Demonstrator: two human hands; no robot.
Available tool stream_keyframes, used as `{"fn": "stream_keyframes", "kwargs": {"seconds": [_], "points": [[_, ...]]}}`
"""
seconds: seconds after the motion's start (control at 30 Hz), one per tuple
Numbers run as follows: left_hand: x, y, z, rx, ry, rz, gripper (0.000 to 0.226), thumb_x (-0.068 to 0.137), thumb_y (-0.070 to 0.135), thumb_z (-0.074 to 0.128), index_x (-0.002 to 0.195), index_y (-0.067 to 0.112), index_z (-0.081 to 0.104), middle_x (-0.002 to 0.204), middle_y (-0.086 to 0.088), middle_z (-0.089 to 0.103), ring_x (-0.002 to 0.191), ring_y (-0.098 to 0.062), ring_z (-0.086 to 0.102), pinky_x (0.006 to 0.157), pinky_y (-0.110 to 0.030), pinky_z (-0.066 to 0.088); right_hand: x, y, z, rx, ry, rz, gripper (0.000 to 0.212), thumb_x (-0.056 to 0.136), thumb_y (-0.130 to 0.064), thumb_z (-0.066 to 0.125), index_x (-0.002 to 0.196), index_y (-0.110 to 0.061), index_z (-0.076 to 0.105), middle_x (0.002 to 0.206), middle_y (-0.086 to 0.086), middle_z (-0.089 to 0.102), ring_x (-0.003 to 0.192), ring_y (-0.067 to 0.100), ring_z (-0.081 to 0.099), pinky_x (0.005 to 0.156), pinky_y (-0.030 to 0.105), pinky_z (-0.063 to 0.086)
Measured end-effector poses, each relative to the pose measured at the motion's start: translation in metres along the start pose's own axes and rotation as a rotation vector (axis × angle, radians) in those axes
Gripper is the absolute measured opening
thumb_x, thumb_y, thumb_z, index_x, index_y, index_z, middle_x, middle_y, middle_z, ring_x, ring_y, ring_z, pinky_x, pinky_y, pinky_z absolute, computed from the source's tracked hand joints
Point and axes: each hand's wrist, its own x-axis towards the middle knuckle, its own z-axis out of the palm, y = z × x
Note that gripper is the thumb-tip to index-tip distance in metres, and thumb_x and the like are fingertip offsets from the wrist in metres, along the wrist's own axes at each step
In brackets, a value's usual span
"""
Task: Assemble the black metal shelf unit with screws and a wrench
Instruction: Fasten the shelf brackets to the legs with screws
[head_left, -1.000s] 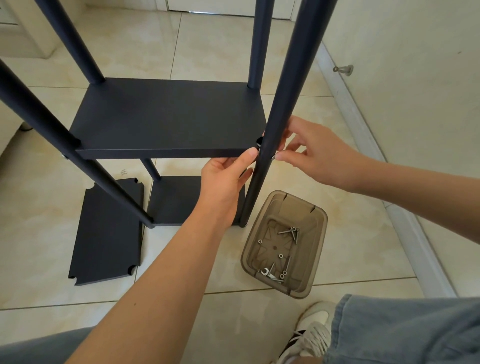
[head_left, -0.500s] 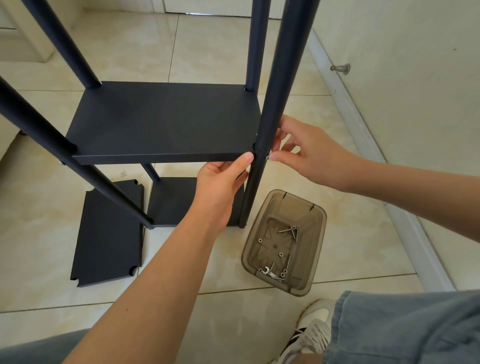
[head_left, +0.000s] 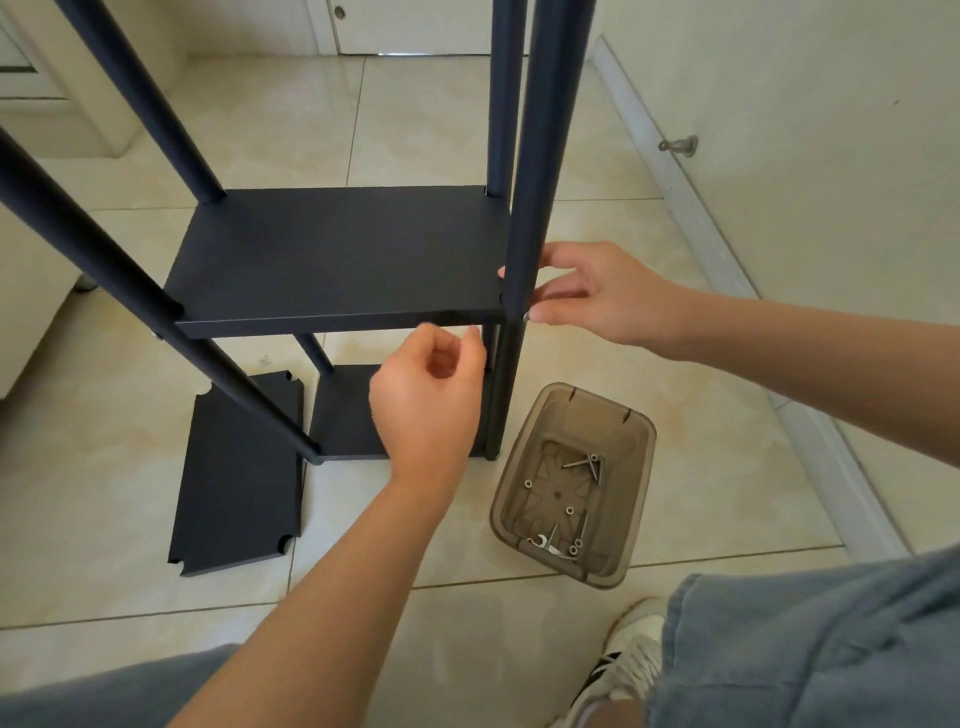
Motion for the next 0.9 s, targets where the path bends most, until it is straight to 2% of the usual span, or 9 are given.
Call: {"fn": "stream_keyframes", "kwargs": {"seconds": [0.1,0.17,0.23,0.33,0.43,0.53,0.6,0.67,0.9], "points": [[0.007,0.008,-0.004,0.228,0.040,0.382,0.012,0.088,0.033,0.072,0.087,0.026,0.064,0.085,0.019,0.059,0.088,-0.005,0.051,0.071,-0.019,0.043,0.001,0.002,0.000,0.009,0.011,0.003,0.038,0.093,-0.011,0.066,0.127,-0.025,0.055,0.119,-0.009,0.065,0.096,0.003,0.068,0.086,0.019,0.049],[0.018,0.013,-0.002,0.398,0.005,0.547,0.028,0.084,0.037,0.077,0.104,0.019,0.069,0.103,0.007,0.066,0.107,-0.016,0.052,0.084,-0.027,0.042,0.002,0.003,0.000,0.031,0.015,0.020,0.035,0.092,-0.014,0.067,0.117,-0.033,0.051,0.102,-0.015,0.069,0.087,-0.004,0.069,0.074,0.010,0.048],[0.028,0.018,0.001,0.526,-0.132,0.560,0.048,0.082,0.046,0.078,0.119,0.016,0.068,0.122,0.000,0.066,0.125,-0.024,0.050,0.101,-0.036,0.039,0.002,0.004,0.000,0.059,0.024,0.046,0.038,0.091,-0.016,0.069,0.113,-0.036,0.047,0.094,-0.013,0.072,0.086,-0.001,0.070,0.070,0.011,0.050],[0.041,0.023,0.004,0.583,-0.275,0.543,0.050,0.085,0.050,0.074,0.120,0.016,0.067,0.129,-0.001,0.065,0.139,-0.024,0.044,0.120,-0.044,0.025,0.002,0.005,0.001,0.103,0.028,0.085,0.043,0.090,-0.018,0.070,0.122,-0.030,0.044,0.102,-0.002,0.073,0.094,0.010,0.070,0.082,0.022,0.055],[0.051,0.027,0.004,0.547,-0.316,0.529,0.041,0.084,0.051,0.074,0.111,0.021,0.070,0.119,0.003,0.069,0.135,-0.022,0.049,0.121,-0.046,0.027,0.004,0.005,-0.004,0.125,-0.039,0.152,0.037,0.092,-0.020,0.068,0.124,-0.023,0.049,0.104,-0.004,0.070,0.093,0.008,0.070,0.077,0.018,0.057],[0.052,0.027,0.005,0.533,-0.326,0.520,0.035,0.083,0.048,0.076,0.106,0.022,0.070,0.108,0.004,0.070,0.121,-0.022,0.058,0.118,-0.049,0.032,0.007,0.003,-0.011,0.208,-0.120,0.251,0.008,0.099,-0.021,0.057,0.107,-0.021,0.058,0.102,-0.004,0.070,0.090,0.009,0.071,0.071,0.017,0.057],[0.051,0.026,0.005,0.520,-0.327,0.512,0.031,0.083,0.045,0.077,0.103,0.023,0.069,0.102,0.006,0.069,0.110,-0.021,0.062,0.118,-0.048,0.032,0.013,0.002,-0.012,0.354,-0.119,0.326,0.012,0.101,-0.023,0.053,0.105,-0.020,0.064,0.104,0.003,0.072,0.092,0.016,0.073,0.076,0.025,0.060],[0.050,0.025,0.005,0.505,-0.326,0.507,0.028,0.084,0.042,0.078,0.102,0.023,0.068,0.100,0.006,0.068,0.107,-0.021,0.064,0.119,-0.048,0.032,0.018,-0.002,-0.007,0.431,-0.104,0.396,0.023,0.102,-0.029,0.050,0.117,-0.017,0.063,0.111,0.009,0.070,0.096,0.025,0.072,0.087,0.036,0.059],[0.052,0.027,0.001,0.520,-0.312,0.532,0.032,0.084,0.042,0.078,0.109,0.024,0.069,0.113,0.006,0.070,0.109,-0.019,0.064,0.117,-0.050,0.036,0.024,-0.015,0.002,0.344,-0.116,0.445,0.032,0.103,-0.030,0.049,0.134,-0.021,0.052,0.121,0.010,0.064,0.097,0.033,0.070,0.094,0.054,0.053]]}}
